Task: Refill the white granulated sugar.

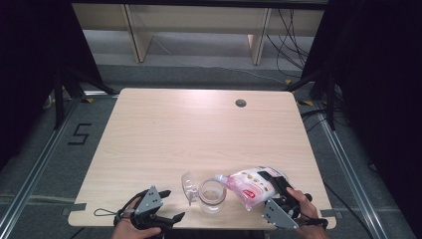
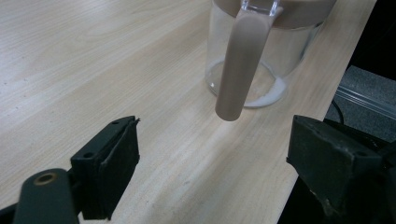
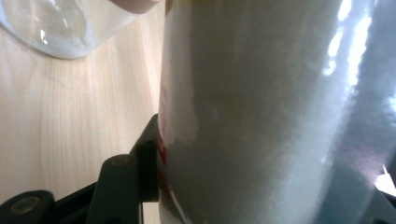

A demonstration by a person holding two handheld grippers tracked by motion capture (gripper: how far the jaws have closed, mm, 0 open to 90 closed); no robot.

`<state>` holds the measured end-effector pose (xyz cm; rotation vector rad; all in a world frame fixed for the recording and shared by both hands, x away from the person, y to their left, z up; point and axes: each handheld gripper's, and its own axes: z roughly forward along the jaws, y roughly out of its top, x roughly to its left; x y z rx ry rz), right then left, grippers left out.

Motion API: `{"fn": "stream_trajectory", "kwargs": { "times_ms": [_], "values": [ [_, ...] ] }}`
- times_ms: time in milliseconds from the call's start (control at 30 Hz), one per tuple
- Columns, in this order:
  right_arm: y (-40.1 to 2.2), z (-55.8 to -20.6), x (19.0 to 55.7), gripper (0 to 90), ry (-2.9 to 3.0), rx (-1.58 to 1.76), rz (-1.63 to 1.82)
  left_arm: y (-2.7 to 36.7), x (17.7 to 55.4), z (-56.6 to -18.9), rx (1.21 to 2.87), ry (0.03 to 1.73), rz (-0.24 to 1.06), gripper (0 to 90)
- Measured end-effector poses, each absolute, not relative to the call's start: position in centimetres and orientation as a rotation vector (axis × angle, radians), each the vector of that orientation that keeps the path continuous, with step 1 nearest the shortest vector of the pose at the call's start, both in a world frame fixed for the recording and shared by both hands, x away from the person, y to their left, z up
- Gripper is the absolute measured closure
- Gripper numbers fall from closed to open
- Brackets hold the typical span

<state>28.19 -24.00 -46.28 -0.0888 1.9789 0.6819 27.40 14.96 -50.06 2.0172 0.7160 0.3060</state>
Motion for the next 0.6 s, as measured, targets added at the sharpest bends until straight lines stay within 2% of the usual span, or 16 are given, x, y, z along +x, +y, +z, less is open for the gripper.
{"fn": "stream_trajectory", "kwargs": {
  "times_ms": [600],
  "values": [
    [-23.03,-46.23,27.64,47.6,1.937,-0.264,0.522,14.98,27.45,-50.20,2.014,0.733,0.311,16.1]
  ]
}}
